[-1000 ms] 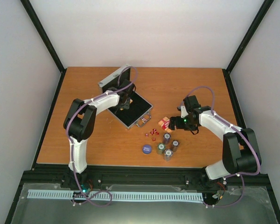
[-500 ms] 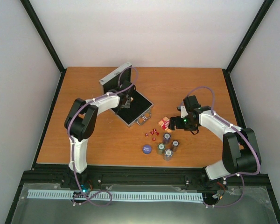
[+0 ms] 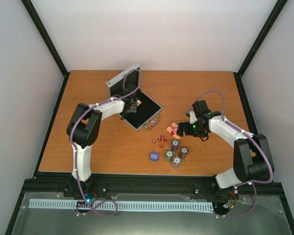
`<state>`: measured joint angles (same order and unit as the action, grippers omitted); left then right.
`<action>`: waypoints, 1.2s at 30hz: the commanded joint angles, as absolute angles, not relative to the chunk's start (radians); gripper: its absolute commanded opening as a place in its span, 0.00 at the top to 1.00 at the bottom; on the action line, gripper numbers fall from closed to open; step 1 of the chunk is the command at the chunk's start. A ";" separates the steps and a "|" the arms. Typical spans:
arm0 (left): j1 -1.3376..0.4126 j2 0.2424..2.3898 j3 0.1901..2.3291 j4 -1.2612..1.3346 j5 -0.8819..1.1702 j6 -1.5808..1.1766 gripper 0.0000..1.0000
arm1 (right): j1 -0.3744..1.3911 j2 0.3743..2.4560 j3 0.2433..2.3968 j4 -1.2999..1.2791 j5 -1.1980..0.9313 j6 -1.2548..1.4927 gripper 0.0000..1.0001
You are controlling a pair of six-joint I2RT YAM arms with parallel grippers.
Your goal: Pack up texas hold em set
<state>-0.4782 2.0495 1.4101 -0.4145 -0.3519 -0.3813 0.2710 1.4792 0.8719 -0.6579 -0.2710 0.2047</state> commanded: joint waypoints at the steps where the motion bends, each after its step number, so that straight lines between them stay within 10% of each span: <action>1: -0.476 2.019 1.416 -0.541 -0.340 -0.328 0.40 | 0.279 1.486 0.869 -0.652 -0.284 0.213 0.00; 23: -0.491 1.881 1.413 -0.522 -0.042 0.054 0.01 | 0.279 1.487 0.875 -0.655 -0.280 0.216 0.00; 36: -0.503 1.951 1.546 -0.549 -0.011 0.177 0.00 | 0.278 1.507 0.896 -0.659 -0.264 0.210 0.00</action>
<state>-0.4885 1.9430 1.4826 -0.5358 -0.0391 0.1093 0.2710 1.5047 0.8722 -0.6548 -0.2733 0.2070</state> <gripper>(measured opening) 0.998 1.000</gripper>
